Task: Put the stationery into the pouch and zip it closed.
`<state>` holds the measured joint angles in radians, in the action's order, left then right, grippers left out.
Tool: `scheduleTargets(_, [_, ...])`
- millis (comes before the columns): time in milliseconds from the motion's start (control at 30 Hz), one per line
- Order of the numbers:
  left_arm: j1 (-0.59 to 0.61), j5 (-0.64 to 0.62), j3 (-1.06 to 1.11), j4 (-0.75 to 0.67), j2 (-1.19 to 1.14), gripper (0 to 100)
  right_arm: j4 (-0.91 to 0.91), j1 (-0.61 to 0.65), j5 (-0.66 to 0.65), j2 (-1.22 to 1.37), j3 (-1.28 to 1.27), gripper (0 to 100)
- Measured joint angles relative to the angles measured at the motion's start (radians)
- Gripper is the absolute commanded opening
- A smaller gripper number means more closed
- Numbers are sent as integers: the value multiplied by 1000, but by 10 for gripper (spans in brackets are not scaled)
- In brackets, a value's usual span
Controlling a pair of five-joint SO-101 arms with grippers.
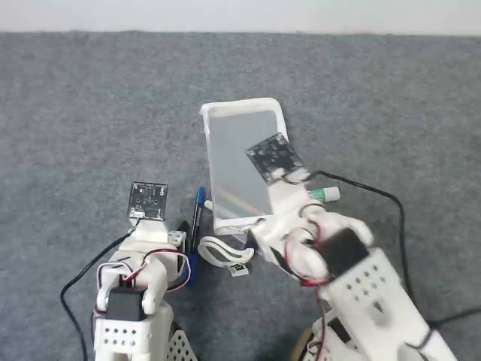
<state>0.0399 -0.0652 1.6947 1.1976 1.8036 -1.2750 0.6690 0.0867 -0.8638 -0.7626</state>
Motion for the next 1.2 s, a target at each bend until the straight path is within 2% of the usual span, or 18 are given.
scheduleTargets(433, [0, 0, 0, 0, 0, 137, 158, 84, 166, 359, 0, 146])
scheduleTargets(767, [0, 0, 0, 0, 0, 137, 189, 84, 181, 555, 0, 144])
scheduleTargets(1100, [0, 0, 0, 0, 0, 137, 250, 86, 184, 634, 0, 139])
scheduleTargets(1200, [0, 0, 0, 0, 0, 137, 250, 86, 184, 643, 0, 85])
